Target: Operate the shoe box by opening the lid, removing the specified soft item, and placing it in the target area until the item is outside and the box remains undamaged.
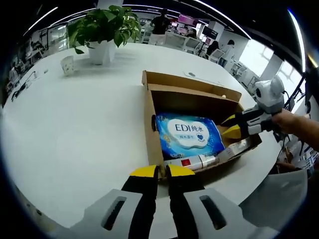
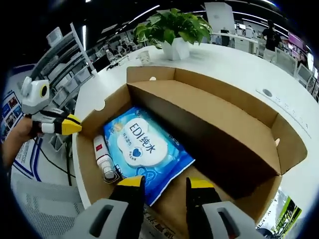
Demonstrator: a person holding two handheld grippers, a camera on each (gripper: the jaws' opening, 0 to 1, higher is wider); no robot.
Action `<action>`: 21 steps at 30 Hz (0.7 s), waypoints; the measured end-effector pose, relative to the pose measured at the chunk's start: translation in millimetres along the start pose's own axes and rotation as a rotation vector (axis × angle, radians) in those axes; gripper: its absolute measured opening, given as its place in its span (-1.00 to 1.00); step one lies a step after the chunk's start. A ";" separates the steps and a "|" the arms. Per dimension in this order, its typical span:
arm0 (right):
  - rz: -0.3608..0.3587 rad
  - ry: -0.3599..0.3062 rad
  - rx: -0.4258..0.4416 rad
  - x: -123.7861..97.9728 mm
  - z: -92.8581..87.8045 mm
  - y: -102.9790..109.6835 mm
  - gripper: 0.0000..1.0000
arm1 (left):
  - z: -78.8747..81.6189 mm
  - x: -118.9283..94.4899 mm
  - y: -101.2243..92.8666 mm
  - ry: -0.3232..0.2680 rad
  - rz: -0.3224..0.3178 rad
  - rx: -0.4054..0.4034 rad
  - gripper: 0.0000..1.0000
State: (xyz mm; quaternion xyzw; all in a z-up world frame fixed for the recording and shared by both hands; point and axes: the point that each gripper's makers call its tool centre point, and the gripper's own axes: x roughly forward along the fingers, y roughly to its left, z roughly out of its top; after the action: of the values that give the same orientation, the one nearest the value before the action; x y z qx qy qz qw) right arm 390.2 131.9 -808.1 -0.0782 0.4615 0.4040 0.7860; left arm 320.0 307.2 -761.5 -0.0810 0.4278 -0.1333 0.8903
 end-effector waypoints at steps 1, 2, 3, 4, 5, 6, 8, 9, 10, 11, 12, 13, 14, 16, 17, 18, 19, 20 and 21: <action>-0.002 0.004 0.002 1.3 -0.4 -0.5 -0.43 | -0.1 0.0 -0.1 0.001 0.001 0.001 -0.90; -0.003 0.012 0.008 3.6 -1.5 -0.7 -0.43 | -0.1 -0.1 -0.4 0.005 0.003 0.007 -0.91; 0.000 0.015 0.010 4.4 -1.9 0.5 -0.44 | -0.1 -0.1 -0.5 0.007 0.005 0.011 -0.91; 0.003 0.020 0.011 6.2 -2.5 1.7 -0.46 | -0.1 -0.1 -0.9 0.012 0.007 0.021 -0.91; 0.000 0.025 0.010 8.4 -3.3 1.2 -0.47 | 0.0 -0.1 -1.0 0.014 0.007 0.024 -0.91; -0.003 0.027 0.011 9.3 -3.7 1.2 -0.48 | 0.0 0.0 -1.0 0.014 0.007 0.025 -0.91; -0.004 0.036 0.027 11.9 -5.6 2.3 -0.52 | -0.2 0.0 -0.9 0.016 0.006 0.023 -0.91; -0.005 0.039 0.029 12.4 -6.0 2.2 -0.52 | -0.2 -0.1 -0.9 0.016 0.005 0.021 -0.91; -0.006 0.040 0.031 14.3 -6.5 2.6 -0.53 | -0.3 -0.1 -0.9 0.016 0.004 0.019 -0.91; -0.007 0.041 0.031 15.3 -6.8 2.2 -0.54 | -0.3 0.0 -0.8 0.016 0.003 0.018 -0.91; -0.010 0.047 0.034 17.0 -8.2 2.0 -0.56 | -0.4 0.1 -0.9 0.015 0.002 0.017 -0.91; -0.009 0.046 0.035 17.2 -8.6 3.6 -0.57 | -0.4 0.1 -1.0 0.016 0.001 0.017 -0.92; -0.008 0.047 0.040 18.0 -9.0 4.3 -0.58 | -0.4 0.1 -1.1 0.016 0.002 0.019 -0.92; -0.017 0.050 0.047 20.5 -10.8 3.2 -0.62 | -0.5 0.0 -1.3 0.017 0.003 0.024 -0.92; -0.021 0.052 0.049 21.6 -11.8 2.5 -0.66 | -0.5 -0.2 -1.6 0.018 0.004 0.026 -0.92; -0.023 0.053 0.052 22.4 -12.5 1.9 -0.68 | -0.5 -0.1 -1.5 0.017 0.004 0.024 -0.92; -0.022 0.049 0.064 22.9 -12.3 2.3 -0.70 | -0.5 -0.1 -1.4 0.016 0.004 0.022 -0.92; -0.021 0.042 0.098 23.7 -11.5 2.7 -0.71 | -0.5 -0.2 -1.3 0.013 0.004 0.020 -0.92; -0.020 0.039 0.105 24.5 -10.6 2.8 -0.73 | -0.6 -0.2 -1.3 0.012 0.004 0.017 -0.93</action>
State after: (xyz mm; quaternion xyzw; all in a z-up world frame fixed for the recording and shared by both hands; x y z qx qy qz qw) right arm 387.3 142.2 -832.7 -0.0495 0.4965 0.3696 0.7839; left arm 319.2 306.0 -761.4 -0.0718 0.4321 -0.1359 0.8886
